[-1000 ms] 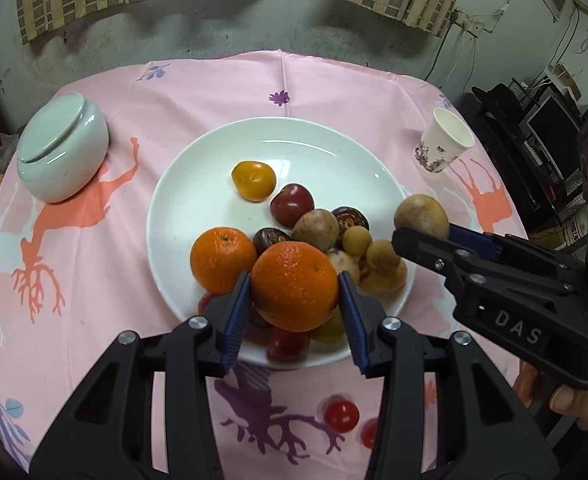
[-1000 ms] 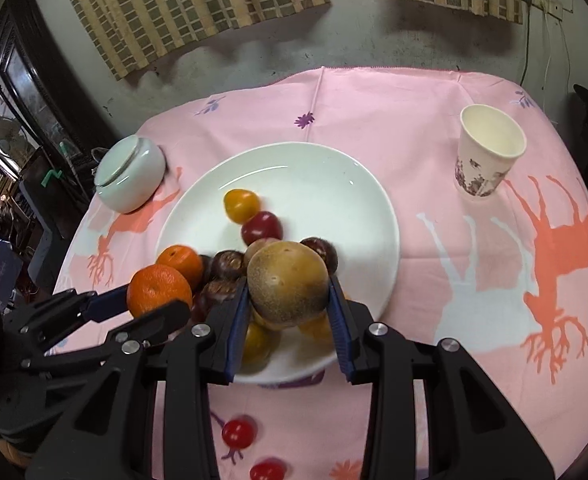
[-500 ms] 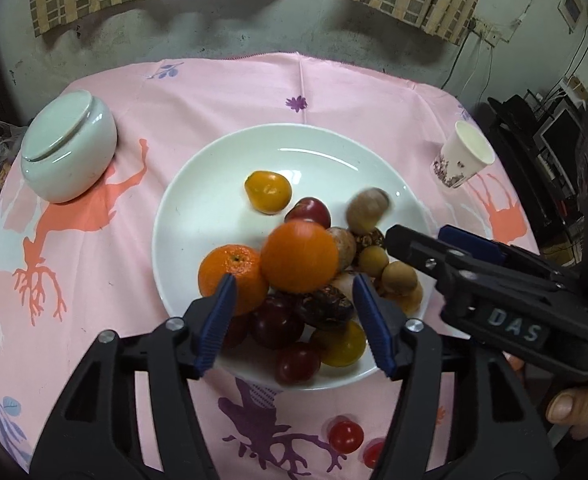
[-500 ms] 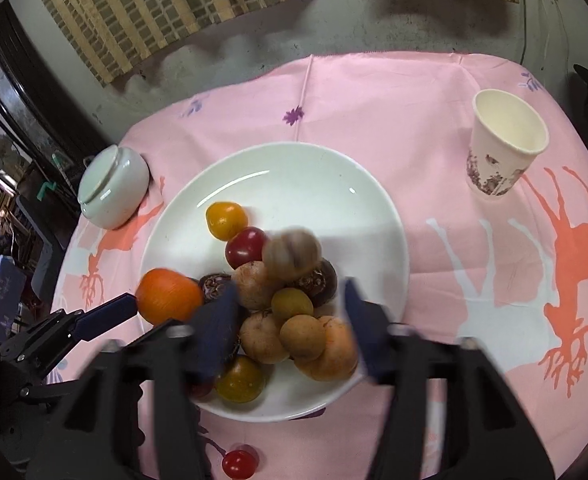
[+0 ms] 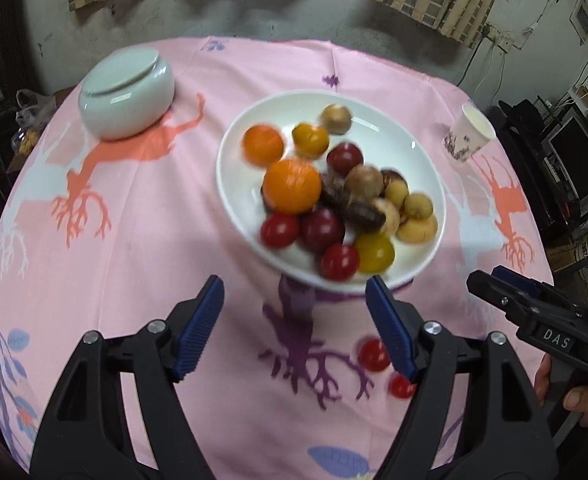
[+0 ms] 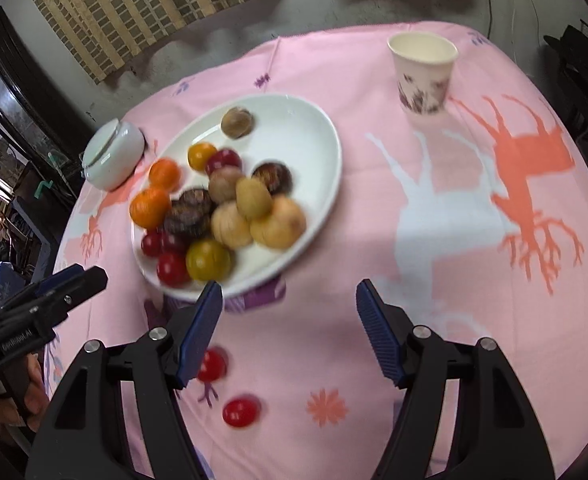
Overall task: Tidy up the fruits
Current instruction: 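Move both open tools toward the two red tomatoes, then grasp a red tomato with right tool while left tool grasps the other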
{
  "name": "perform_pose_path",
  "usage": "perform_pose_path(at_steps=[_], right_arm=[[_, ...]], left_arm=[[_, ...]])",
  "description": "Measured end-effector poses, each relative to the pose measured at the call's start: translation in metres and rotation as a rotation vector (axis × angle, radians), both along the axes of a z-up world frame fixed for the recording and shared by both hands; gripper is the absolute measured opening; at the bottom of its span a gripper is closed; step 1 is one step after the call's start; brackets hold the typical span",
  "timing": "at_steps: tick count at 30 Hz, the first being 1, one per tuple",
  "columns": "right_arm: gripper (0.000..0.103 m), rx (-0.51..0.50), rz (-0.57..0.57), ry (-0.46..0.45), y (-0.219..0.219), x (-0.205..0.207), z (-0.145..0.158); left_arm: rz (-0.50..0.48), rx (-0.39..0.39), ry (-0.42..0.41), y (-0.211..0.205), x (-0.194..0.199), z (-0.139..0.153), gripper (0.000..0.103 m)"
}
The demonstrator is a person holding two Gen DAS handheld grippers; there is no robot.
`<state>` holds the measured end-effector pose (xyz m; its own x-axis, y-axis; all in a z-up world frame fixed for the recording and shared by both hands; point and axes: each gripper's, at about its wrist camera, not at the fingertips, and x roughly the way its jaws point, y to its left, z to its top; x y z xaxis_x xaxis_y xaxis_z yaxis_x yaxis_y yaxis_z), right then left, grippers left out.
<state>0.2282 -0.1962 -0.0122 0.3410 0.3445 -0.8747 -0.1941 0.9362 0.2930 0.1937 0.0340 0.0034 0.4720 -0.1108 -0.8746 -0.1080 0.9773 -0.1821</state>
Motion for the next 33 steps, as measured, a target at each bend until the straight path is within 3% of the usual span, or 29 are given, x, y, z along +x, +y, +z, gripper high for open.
perform_pose_path(at_steps=[11, 20, 22, 29, 32, 33], right_arm=[[0.070, -0.110, 0.145, 0.029, 0.033, -0.078, -0.022], [0.069, -0.223, 0.220, 0.004, 0.060, -0.096, -0.038], [0.058, -0.243, 0.229, 0.002, 0.066, -0.094, -0.042], [0.049, -0.241, 0.210, 0.033, 0.073, -0.083, -0.053], [0.031, -0.231, 0.214, 0.048, 0.073, -0.081, -0.057], [0.030, -0.223, 0.211, 0.047, 0.072, -0.081, -0.057]], left_arm=[[0.023, 0.022, 0.109, 0.003, -0.073, -0.031, 0.082], [0.086, 0.005, 0.169, 0.019, -0.108, -0.044, 0.085], [0.082, 0.007, 0.167, 0.019, -0.114, -0.043, 0.085], [0.094, 0.008, 0.166, 0.022, -0.122, -0.040, 0.085], [0.097, 0.012, 0.167, 0.022, -0.122, -0.039, 0.085], [0.096, 0.012, 0.166, 0.022, -0.122, -0.039, 0.085]])
